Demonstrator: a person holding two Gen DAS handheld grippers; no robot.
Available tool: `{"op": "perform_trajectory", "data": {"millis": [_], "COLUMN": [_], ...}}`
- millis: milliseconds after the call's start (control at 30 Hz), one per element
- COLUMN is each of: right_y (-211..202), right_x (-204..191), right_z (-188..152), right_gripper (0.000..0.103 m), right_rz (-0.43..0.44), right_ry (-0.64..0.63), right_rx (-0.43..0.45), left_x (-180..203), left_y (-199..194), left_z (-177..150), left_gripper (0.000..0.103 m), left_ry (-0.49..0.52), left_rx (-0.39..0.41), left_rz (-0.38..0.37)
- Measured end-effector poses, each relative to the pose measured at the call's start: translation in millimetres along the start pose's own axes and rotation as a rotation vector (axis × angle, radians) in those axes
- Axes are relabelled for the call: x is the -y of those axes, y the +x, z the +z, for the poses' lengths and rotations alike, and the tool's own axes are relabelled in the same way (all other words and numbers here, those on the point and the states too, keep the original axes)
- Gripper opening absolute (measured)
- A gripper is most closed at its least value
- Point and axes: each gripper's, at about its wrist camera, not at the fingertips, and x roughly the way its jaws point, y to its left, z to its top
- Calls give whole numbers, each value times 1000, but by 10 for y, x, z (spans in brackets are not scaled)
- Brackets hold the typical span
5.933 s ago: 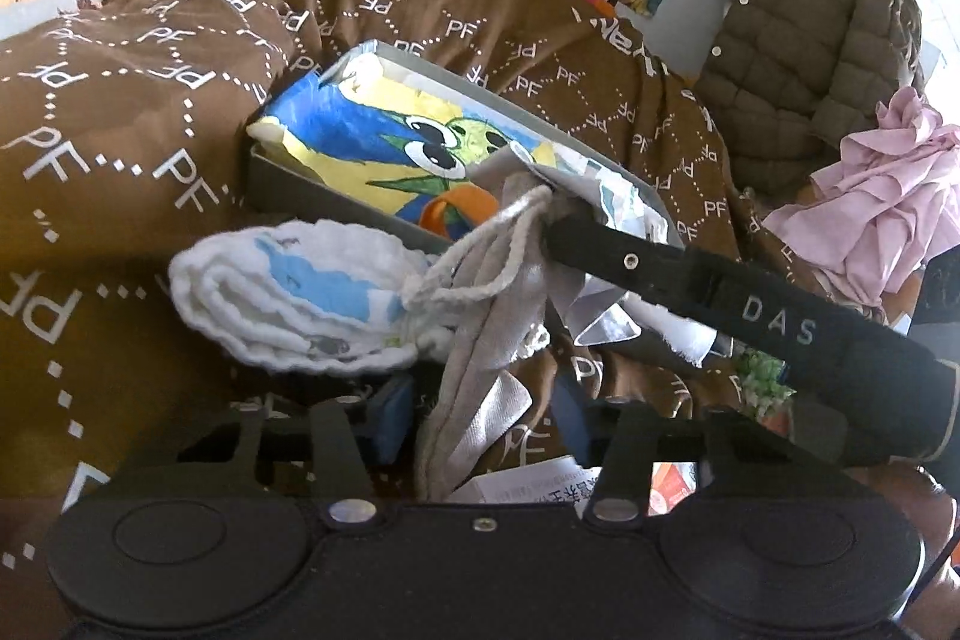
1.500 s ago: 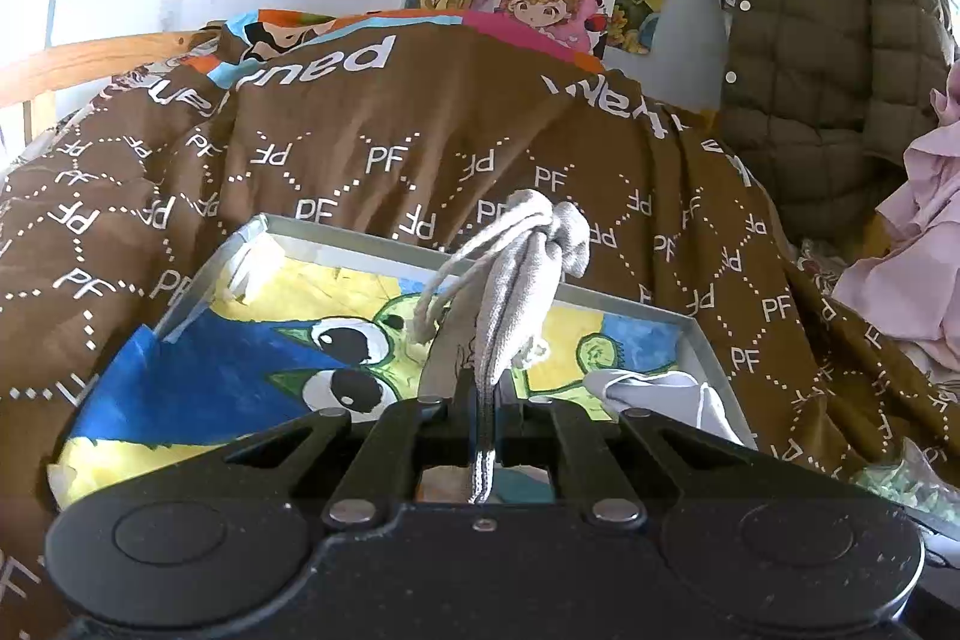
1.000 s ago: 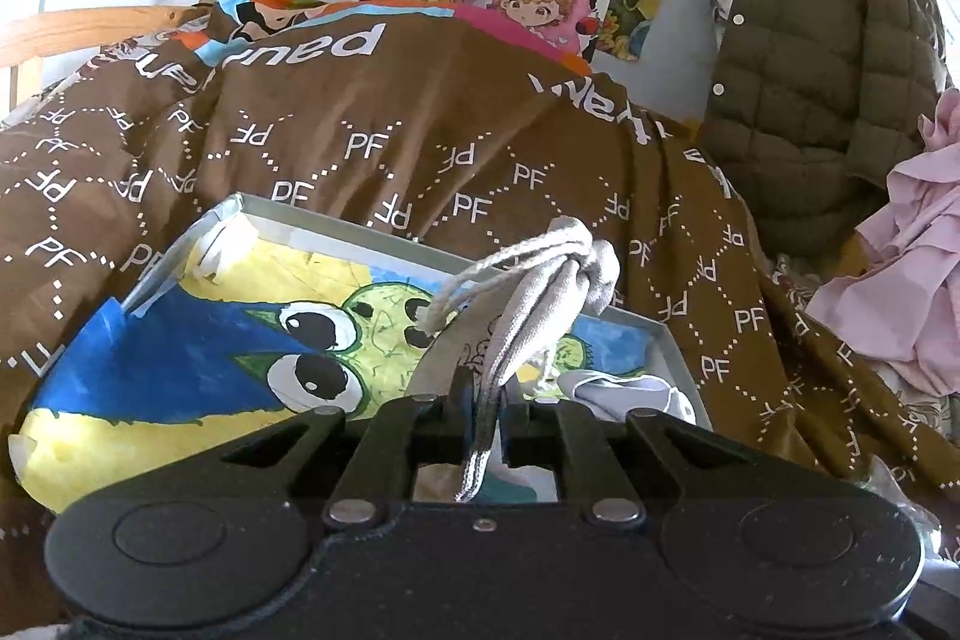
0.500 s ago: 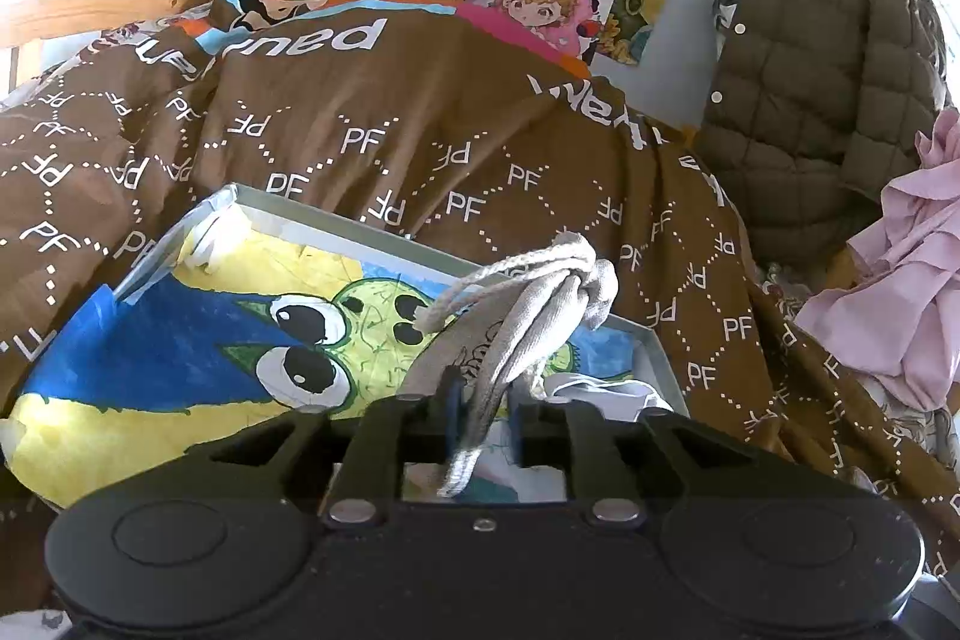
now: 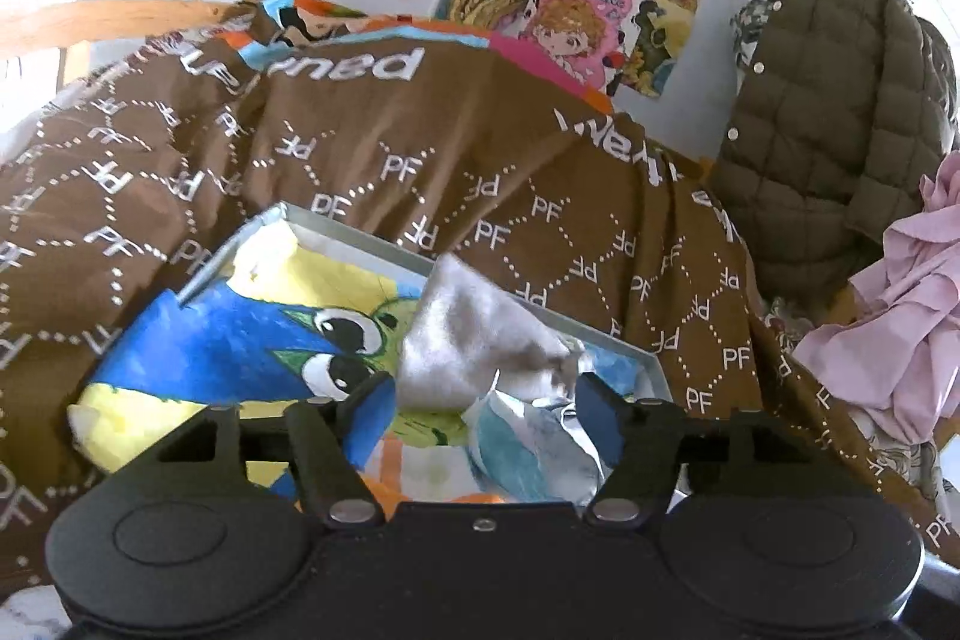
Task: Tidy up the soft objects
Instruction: 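Open the left tool over the tray while the right tool releases the mask there, then raise both open tools from the tray and move back over the pile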
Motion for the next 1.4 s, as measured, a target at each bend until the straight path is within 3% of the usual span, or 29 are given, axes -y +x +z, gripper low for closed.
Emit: {"op": "perform_trajectory", "data": {"millis": [100, 233, 333, 900, 1400], "right_y": [-119, -306, -474, -1291, -1761], "right_x": [-32, -77, -129, -577, -1002], "right_z": [63, 145, 188, 282, -14], "right_gripper": [94, 99, 102, 103, 103], "right_rz": [-9, -15, -15, 0, 22], "right_ry": [0, 3, 1, -55, -101], "right_rx": [17, 36, 49, 130, 113], "left_x": [-6, 6, 19, 142, 46], "left_y": [-160, -403, -622, -1835, -2518], "left_z": [14, 10, 2, -239, -543], "left_gripper": [77, 96, 102, 102, 102], "left_ry": [3, 20, 33, 138, 177], "left_rx": [27, 78, 123, 278, 314], "left_rz": [6, 25, 33, 48, 84]}}
